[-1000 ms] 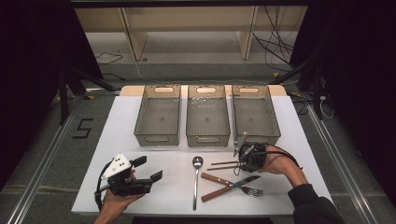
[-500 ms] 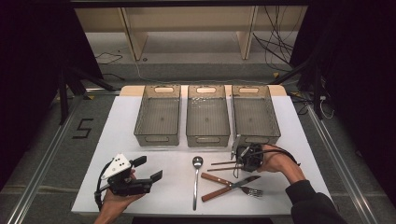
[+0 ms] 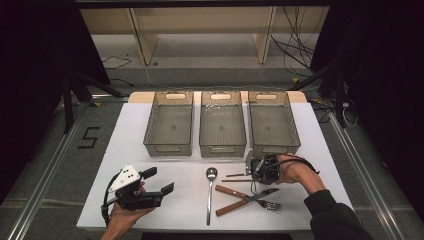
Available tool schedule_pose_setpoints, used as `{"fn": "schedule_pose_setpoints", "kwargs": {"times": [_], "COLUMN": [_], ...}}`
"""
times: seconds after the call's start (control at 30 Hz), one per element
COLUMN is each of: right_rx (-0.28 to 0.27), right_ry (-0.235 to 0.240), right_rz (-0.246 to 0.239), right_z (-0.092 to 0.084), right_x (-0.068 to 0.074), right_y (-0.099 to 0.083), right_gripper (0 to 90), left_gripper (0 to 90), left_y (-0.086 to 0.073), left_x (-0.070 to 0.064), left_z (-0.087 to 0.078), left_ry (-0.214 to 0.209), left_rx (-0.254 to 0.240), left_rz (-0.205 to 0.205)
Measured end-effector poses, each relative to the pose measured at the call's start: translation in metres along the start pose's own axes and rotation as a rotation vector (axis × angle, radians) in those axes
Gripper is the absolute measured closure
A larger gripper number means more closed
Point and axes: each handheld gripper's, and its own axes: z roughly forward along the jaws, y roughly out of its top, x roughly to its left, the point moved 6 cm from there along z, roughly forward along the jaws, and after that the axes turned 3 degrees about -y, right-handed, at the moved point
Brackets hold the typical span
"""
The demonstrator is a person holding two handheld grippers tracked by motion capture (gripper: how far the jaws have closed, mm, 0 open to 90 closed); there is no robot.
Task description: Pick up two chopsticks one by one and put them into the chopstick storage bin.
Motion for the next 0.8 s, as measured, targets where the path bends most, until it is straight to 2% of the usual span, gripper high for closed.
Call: {"fn": "schedule_pose_setpoints", "kwargs": {"times": [0.27,0.43,0.63,0.8], "right_rx": [-0.001,-0.021,-0.090,-0.192], "right_ry": [0.002,-0.004,-0.048,-0.060], "right_rz": [-0.033,-0.029,-0.010,0.039], "right_z": [0.000,-0.004,-0.026,-0.049], "right_x": [0.001,0.001,-0.002,-0.005], "right_y": [-0.001,-0.002,-0.001,0.008], "right_gripper": [85.7,85.9,86.0,85.9], "left_gripper": [15.7,15.7,15.7,15.7], "left_y": [0.000,0.000,0.000,0.000], "left_x": [0.000,0.000,0.000,0.000], "left_z": [0.000,0.001,0.001,0.001], "left_ry": [0.000,0.001,0.002,0.004], "left_rx": [0.003,0.002,0.003,0.002], "left_rz": [-0.002,-0.005,-0.004,-0.005]}}
